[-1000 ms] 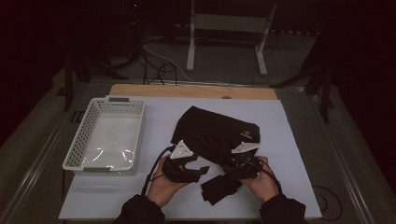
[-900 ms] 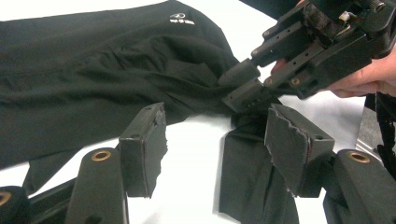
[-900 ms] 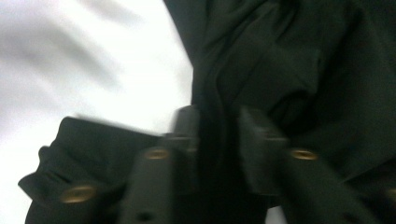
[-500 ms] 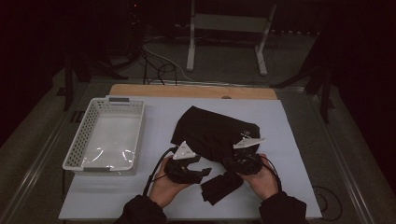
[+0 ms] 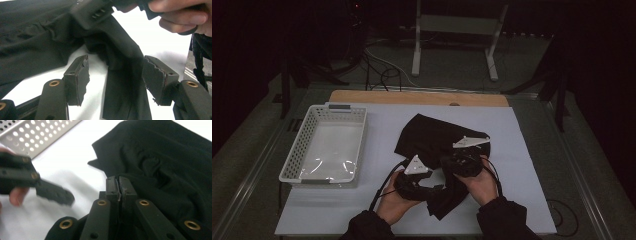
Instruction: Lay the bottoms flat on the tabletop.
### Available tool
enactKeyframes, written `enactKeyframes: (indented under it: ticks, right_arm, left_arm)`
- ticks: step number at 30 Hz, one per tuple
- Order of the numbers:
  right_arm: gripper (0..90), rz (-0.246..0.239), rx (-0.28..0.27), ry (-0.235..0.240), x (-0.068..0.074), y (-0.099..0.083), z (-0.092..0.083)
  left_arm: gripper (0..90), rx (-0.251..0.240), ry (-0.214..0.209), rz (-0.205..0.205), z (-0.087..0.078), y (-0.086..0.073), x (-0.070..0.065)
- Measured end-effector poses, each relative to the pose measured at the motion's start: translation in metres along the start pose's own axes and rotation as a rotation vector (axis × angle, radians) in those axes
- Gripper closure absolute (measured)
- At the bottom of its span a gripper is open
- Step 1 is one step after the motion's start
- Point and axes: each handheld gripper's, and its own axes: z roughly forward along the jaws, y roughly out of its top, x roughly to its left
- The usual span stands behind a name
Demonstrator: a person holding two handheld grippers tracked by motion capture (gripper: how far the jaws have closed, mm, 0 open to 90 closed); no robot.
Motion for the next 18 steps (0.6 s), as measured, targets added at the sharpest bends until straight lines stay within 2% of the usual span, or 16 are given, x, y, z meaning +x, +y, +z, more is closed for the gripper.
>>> enactKeyframes:
  ticks: [6,14,18]
  right_arm:
    - [87.1,0.011,-0.022,-0.010,0.007,0.011,0.005]
    - [87.1,0.002,-0.027,-0.015,0.011,0.020,0.013]
    - [87.1,0.017,-0.031,-0.014,0.013,0.022,0.017]
  left_arm:
    - [39.4,0.010,-0.011,0.011,0.004,0.000,-0.003]
    - [39.7,0.011,-0.014,0.010,0.007,-0.001,-0.006]
    - [39.9,0.023,-0.012,0.012,0.009,-0.002,-0.006]
